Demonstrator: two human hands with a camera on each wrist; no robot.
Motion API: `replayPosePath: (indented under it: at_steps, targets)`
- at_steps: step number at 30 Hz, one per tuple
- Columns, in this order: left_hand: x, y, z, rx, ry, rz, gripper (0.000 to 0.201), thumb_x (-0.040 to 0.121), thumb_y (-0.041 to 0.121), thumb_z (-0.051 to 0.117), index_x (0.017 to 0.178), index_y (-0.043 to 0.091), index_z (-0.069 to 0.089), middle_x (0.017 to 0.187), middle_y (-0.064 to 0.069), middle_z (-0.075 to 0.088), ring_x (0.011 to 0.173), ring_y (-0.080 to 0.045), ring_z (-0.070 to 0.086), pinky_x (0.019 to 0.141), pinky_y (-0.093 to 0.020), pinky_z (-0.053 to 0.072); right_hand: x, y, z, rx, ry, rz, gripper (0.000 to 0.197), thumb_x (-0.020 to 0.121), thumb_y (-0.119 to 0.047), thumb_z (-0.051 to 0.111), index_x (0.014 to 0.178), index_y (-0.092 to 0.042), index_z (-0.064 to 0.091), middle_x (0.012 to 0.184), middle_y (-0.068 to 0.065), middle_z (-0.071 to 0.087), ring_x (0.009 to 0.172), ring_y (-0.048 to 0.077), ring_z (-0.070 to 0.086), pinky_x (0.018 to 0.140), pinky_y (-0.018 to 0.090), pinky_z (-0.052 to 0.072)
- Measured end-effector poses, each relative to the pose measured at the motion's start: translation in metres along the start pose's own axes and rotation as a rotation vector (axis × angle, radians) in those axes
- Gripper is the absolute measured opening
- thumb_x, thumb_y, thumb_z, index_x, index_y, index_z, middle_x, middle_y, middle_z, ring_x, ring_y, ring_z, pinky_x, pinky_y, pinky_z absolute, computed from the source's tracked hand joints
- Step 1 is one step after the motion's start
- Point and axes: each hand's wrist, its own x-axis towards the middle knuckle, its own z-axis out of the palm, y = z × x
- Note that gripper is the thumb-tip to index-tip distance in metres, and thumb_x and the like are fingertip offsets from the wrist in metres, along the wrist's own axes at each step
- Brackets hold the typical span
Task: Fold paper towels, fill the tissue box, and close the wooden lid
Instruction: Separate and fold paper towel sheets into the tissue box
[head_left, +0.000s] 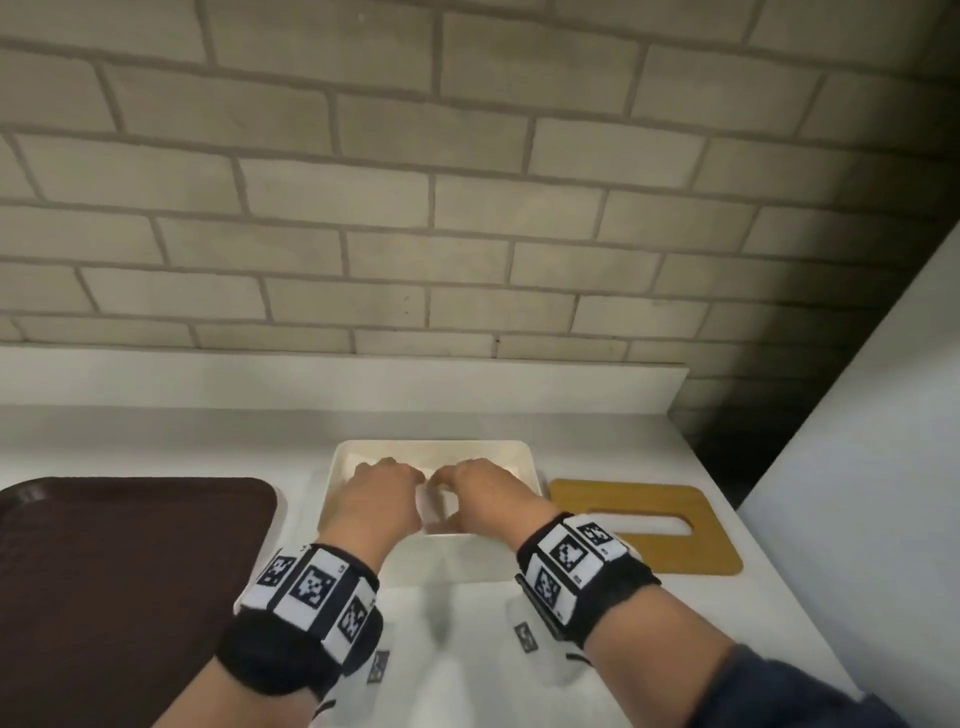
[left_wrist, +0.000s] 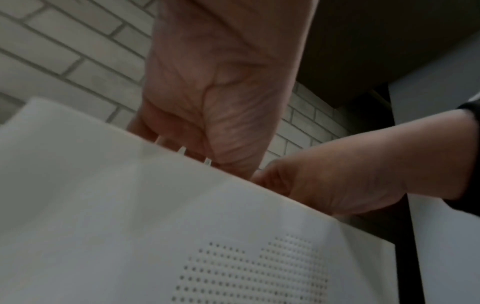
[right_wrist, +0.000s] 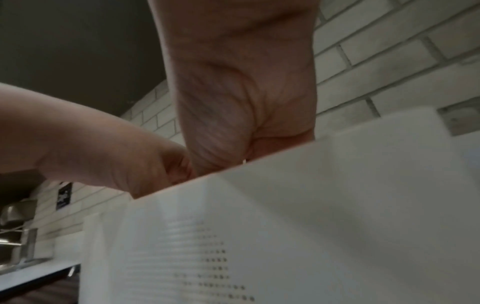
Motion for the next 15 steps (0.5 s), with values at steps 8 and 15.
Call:
replayPosePath:
  at_steps: [8, 15]
  targets:
    - [0.010, -0.010, 0.005, 0.092, -0.159, -0.059, 0.052, 0.090, 0.031, 0.052, 0.140, 0.020, 0.044, 0.141, -0.002, 0.048, 0.129, -0.022, 0.047, 0.107, -0.037, 0.040, -0.004, 0.020, 0.001, -0.127, -0.078, 0.072, 0.058, 0.087, -0.013, 0.063, 0.141, -0.014, 0.041, 0.146, 0.003, 0.043, 0.134, 0.023, 0.038, 0.109, 0.031, 0.032]
    - [0.010, -0.010, 0.003, 0.055, -0.169, -0.073, 0.047, 0.091, 0.026, 0.051, 0.137, 0.017, 0.046, 0.139, -0.002, 0.051, 0.126, -0.023, 0.050, 0.100, -0.034, 0.044, -0.059, 0.015, -0.020, 0.161, 0.361, 0.132, 0.028, 0.089, -0.016, 0.058, 0.117, -0.018, 0.061, 0.112, 0.001, 0.064, 0.104, 0.017, 0.058, 0.088, 0.027, 0.045]
